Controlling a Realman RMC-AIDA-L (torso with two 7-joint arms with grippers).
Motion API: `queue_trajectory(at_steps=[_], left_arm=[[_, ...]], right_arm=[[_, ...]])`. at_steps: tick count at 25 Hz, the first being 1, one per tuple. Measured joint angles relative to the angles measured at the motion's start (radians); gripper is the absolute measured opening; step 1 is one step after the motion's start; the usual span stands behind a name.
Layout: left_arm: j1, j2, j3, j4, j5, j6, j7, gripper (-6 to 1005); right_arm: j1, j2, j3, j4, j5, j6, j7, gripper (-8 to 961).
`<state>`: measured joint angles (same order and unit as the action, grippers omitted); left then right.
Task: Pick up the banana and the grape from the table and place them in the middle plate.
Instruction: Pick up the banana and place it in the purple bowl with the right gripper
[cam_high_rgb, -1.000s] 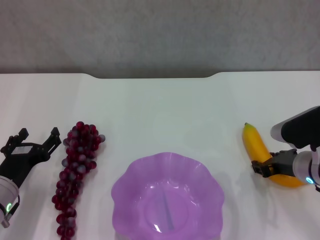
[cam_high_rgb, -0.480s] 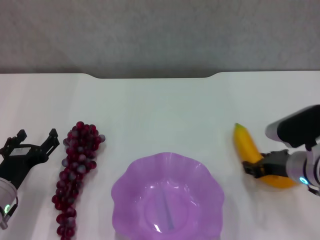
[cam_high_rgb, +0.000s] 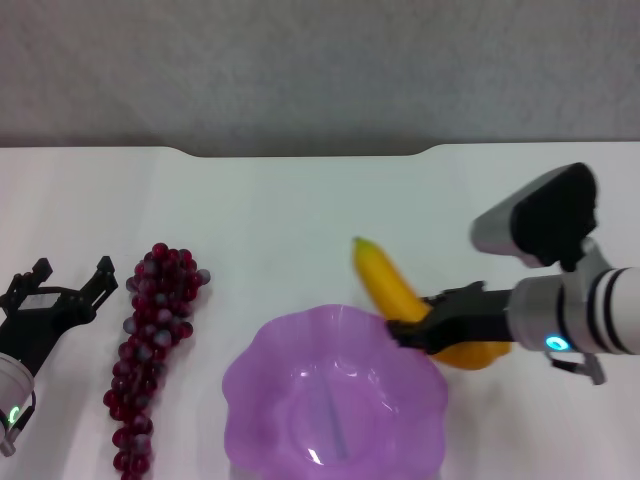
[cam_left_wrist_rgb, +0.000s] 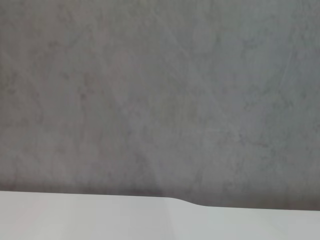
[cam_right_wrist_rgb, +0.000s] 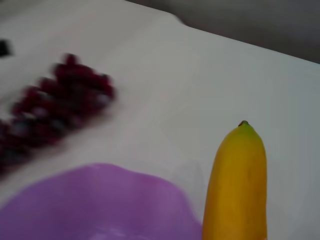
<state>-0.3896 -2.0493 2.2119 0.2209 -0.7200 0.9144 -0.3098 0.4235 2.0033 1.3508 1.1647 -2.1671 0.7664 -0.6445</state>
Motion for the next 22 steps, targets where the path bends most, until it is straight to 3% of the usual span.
queue_trajectory(at_steps=[7, 22], left_arm=[[-0.002, 0.000, -0.003, 0.002, -0.001, 0.000, 0.001, 890], [-0.004, 0.002, -0.003, 0.003, -0.003, 0.000, 0.000, 891]], right_arm=[[0.059, 0.003, -0.096, -0.033, 0.241, 0.007, -0.182, 508], [0.142, 0.005, -0.188, -0.171, 0.259, -0.003, -0.248, 546]])
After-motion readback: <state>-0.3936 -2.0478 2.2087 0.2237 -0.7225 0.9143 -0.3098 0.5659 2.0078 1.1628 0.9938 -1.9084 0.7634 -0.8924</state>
